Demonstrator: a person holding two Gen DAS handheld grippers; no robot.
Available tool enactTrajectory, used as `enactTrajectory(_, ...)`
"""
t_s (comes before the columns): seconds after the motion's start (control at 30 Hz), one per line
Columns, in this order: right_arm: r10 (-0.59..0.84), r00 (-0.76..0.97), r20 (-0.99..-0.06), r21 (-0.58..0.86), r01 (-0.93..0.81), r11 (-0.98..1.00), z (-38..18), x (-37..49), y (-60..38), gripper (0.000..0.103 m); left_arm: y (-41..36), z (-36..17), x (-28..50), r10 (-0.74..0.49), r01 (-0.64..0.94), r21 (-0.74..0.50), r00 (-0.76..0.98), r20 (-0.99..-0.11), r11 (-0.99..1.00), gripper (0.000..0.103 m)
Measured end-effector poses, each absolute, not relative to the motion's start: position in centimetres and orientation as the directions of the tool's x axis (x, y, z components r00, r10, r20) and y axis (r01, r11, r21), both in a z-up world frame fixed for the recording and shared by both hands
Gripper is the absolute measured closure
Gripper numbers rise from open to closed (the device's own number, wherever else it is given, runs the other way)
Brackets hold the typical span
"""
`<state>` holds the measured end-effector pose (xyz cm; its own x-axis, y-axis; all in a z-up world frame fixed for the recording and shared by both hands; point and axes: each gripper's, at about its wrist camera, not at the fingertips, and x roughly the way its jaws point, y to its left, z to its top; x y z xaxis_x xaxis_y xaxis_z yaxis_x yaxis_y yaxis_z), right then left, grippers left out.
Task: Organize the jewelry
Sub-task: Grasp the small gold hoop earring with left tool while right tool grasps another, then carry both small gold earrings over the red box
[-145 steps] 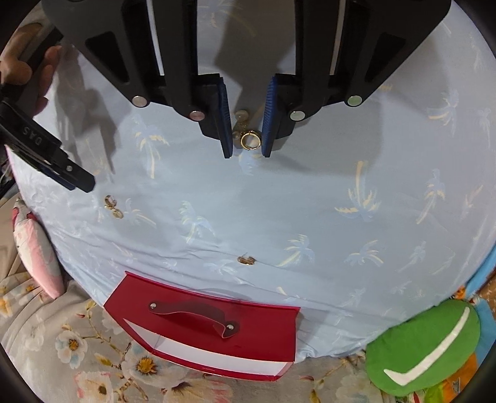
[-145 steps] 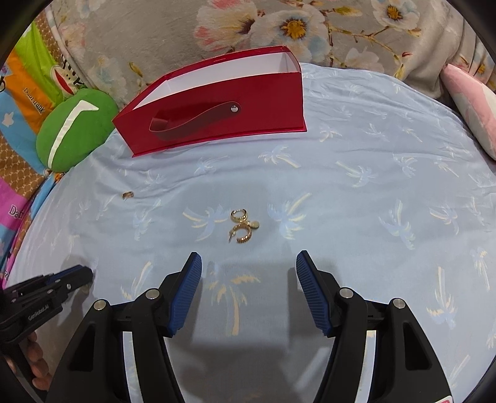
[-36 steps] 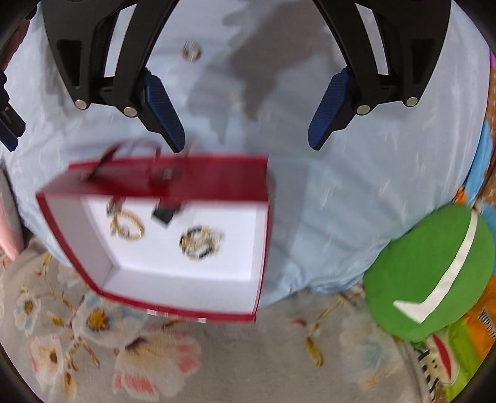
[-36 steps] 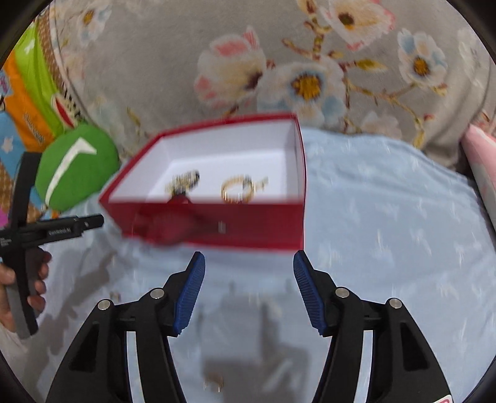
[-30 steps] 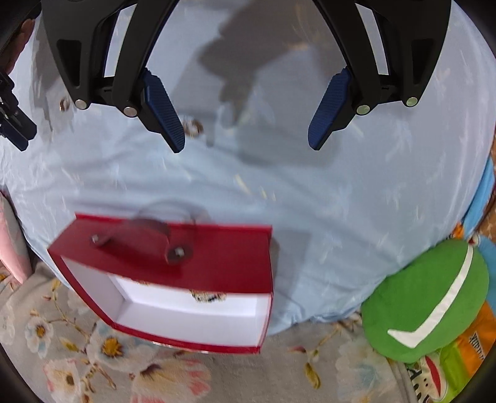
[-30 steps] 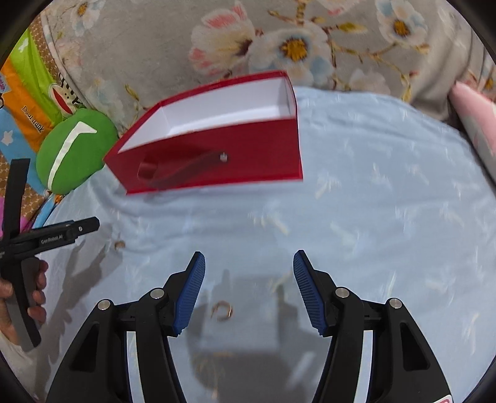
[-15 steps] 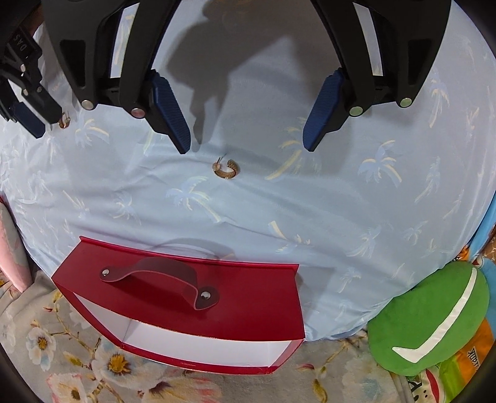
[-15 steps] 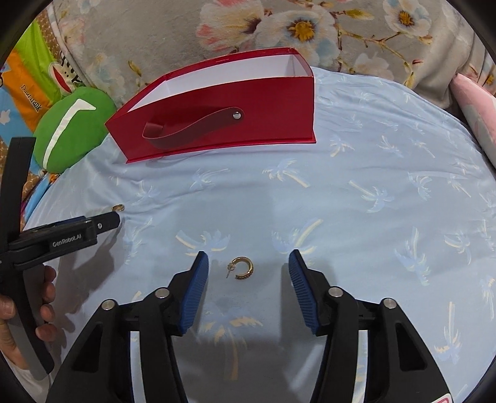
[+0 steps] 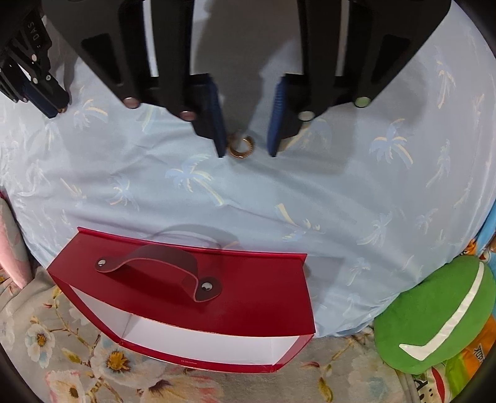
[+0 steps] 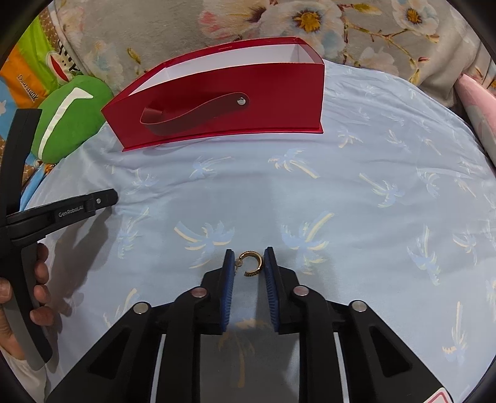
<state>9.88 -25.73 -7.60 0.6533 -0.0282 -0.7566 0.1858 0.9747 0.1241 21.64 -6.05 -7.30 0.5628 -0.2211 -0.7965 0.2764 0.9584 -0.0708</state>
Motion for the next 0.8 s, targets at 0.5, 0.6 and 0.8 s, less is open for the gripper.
enactTrajectory(0.5, 0.007, 0.672, -0.741, 0.168, 0.175, 0.97, -6.9, 9.2, -26.0, 0.086, -4.0, -5.0, 18.8, -0.335, 0.31, -0.186, 0.546, -0.768, 0.932, 0.087)
enactTrajectory(0.6, 0.018, 0.687, -0.727, 0.18, 0.165, 0.97, -6.0, 8.9, -25.8, 0.086, -3.7, -4.0, 18.2, -0.346, 0.315, -0.194, 0.552, -0.759, 0.929, 0.087)
enactTrajectory(0.8, 0.026, 0.725, -0.688, 0.186, 0.141, 0.972, -3.6, 8.3, -25.3, 0.086, -3.6, -1.7, 17.1, -0.363, 0.334, -0.195, 0.571, -0.736, 0.922, 0.087)
